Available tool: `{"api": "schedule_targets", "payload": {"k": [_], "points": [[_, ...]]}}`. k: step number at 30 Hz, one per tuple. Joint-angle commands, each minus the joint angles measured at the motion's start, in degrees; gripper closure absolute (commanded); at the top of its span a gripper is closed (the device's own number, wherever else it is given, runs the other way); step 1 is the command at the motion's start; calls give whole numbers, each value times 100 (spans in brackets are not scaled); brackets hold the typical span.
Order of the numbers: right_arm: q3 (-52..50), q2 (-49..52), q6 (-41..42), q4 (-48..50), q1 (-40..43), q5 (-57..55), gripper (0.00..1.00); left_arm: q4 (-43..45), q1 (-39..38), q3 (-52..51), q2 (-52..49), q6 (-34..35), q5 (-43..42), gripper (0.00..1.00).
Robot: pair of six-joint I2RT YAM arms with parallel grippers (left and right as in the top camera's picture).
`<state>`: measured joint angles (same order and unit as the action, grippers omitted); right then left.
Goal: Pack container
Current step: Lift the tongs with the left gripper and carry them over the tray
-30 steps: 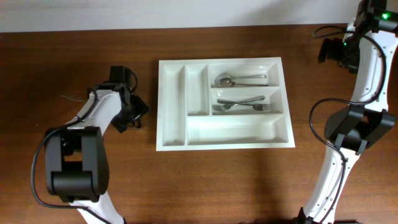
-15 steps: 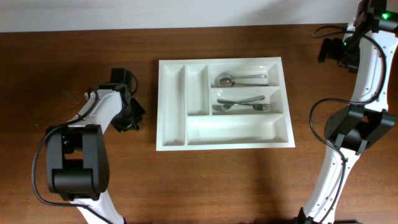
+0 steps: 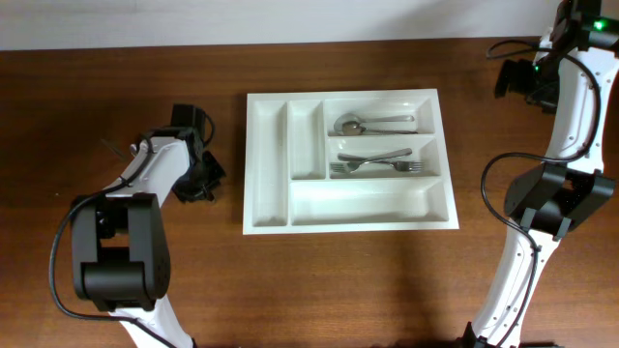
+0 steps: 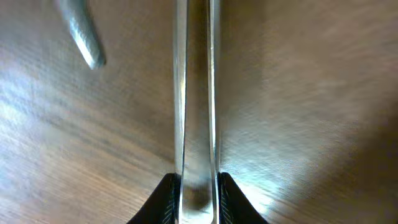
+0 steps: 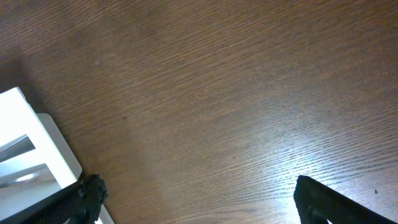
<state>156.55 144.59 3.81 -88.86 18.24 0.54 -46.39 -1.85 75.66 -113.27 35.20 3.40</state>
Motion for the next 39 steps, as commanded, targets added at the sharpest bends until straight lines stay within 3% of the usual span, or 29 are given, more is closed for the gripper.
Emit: {"api": "schedule_targets", "payload": {"k": [1, 6, 13, 21, 25, 39], "points": [[85, -107, -39, -7, -22, 35, 1, -42, 15, 597, -50, -647, 116, 98], [85, -107, -39, -7, -22, 35, 1, -358, 4, 1440, -48, -1117, 90, 98], [85, -107, -39, -7, -22, 35, 1, -1574, -245, 2955, -39, -3112, -83, 98], [85, -107, -39, -7, -22, 35, 1, -2424, -1137, 3541, -17, -4623, -79, 98], [85, -107, -39, -7, -22, 35, 1, -2739, -1674, 3541, -17, -5012, -66, 98], [85, -107, -39, -7, -22, 35, 1, -3121, -3733, 3539, -17, -5331, -61, 98]]}}
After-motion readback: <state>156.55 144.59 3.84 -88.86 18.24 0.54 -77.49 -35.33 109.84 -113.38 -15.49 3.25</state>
